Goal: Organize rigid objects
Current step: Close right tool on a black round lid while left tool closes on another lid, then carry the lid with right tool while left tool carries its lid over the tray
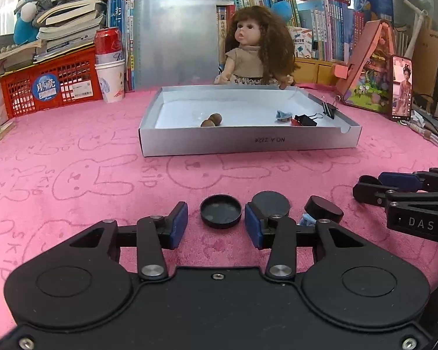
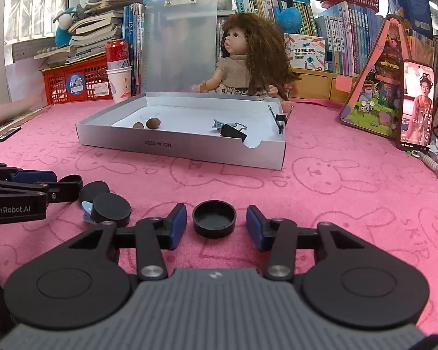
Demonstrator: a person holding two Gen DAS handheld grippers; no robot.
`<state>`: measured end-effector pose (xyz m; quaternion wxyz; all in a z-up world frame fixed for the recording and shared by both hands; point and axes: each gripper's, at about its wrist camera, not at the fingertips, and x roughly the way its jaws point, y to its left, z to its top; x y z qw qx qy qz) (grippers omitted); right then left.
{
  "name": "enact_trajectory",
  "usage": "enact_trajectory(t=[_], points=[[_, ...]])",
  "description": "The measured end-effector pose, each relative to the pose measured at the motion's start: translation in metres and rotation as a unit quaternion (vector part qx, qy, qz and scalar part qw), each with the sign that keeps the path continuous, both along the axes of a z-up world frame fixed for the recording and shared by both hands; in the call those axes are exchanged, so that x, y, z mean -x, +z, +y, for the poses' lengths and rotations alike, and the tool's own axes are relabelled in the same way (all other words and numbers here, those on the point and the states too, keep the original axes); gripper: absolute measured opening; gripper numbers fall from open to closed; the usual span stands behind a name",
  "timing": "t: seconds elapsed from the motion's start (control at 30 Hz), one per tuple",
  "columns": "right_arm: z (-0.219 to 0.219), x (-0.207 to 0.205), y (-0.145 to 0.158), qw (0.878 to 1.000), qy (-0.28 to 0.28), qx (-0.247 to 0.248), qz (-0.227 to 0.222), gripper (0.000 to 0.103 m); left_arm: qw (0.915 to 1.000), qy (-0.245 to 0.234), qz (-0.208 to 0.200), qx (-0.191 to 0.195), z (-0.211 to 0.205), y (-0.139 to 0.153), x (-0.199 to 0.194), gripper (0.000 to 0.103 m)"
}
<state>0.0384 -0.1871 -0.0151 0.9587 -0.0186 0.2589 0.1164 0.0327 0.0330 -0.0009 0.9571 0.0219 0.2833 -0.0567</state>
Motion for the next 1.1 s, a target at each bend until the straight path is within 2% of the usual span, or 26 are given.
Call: enact_trajectory(t=[0.4, 0.5, 0.53, 0.57, 0.8, 1.1], points=[[0.000, -0.001, 0.000, 1.000, -0.002, 0.000, -0.001, 0.050, 1.0000, 0.008, -0.001, 0.001, -0.002, -0.002, -0.006, 0.042], [0.001, -0.001, -0.001, 1.000, -0.004, 0.000, -0.001, 0.046, 0.9999, 0.011, -0.001, 0.003, -0.001, -0.002, -0.007, 0.036], [0.000, -0.002, -0.001, 1.000, -0.005, -0.001, -0.001, 0.042, 0.9999, 0.011, -0.003, 0.001, -0.002, -0.002, -0.007, 0.030], [0.000, -0.002, 0.000, 1.000, -0.007, -0.002, -0.002, 0.037, 0.9999, 0.012, -0.004, -0.001, -0.002, -0.001, -0.007, 0.030], [-0.001, 0.000, 0.005, 1.000, -0.009, -0.006, -0.015, 0.037, 0.9998, 0.017, -0.014, 0.001, -0.001, 0.006, -0.007, 0.030], [-0.001, -0.012, 0.022, 1.000, -0.011, -0.010, -0.025, 0.037, 0.9991, 0.023, -0.033, 0.010, 0.003, 0.030, -0.022, 0.030]])
